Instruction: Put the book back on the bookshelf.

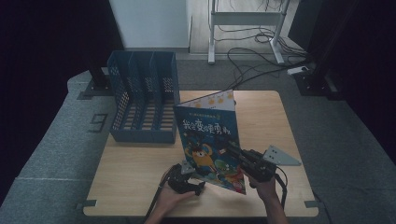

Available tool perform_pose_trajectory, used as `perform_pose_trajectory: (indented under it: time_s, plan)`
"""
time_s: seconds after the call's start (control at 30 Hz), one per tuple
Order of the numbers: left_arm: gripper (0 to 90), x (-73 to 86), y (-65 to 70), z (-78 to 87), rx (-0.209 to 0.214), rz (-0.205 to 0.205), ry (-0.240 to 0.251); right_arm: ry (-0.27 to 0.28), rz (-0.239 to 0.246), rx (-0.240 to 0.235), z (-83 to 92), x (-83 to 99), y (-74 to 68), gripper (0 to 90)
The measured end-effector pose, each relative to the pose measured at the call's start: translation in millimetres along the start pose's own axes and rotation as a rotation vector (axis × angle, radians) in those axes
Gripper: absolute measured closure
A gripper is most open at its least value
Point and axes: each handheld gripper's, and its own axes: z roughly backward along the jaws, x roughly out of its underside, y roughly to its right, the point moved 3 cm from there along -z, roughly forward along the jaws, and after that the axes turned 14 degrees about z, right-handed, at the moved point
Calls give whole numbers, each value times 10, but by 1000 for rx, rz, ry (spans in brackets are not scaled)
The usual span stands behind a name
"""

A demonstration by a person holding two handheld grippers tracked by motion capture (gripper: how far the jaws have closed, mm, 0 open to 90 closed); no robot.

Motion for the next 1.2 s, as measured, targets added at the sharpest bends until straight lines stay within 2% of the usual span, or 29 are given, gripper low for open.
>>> perform_pose_trajectory:
  time_s: [0.23,0.53,0.73,0.87,0.93,1.03,1.07,1.2]
  plan:
    - [141,9,-4,-11,-24,1,21,-7,-5,-5,13,28,37,846]
    - [153,24,-26,18,-17,-10,30,-15,3,-9,42,46,64,843]
    - [159,-9,-55,95,-10,-11,67,-22,1,-15,63,62,91,835]
    - [159,-42,-81,166,-13,2,104,-32,7,-12,74,63,95,830]
    - [159,-86,-102,229,-11,13,138,-40,-4,-18,83,68,114,830]
    - [159,-155,-133,292,-6,26,162,-48,-17,-26,99,75,131,830]
    - [160,-179,-147,314,-17,25,171,-51,-17,-31,105,77,135,830]
    - [165,-266,-170,382,-11,31,196,-58,-12,-41,128,86,142,828]
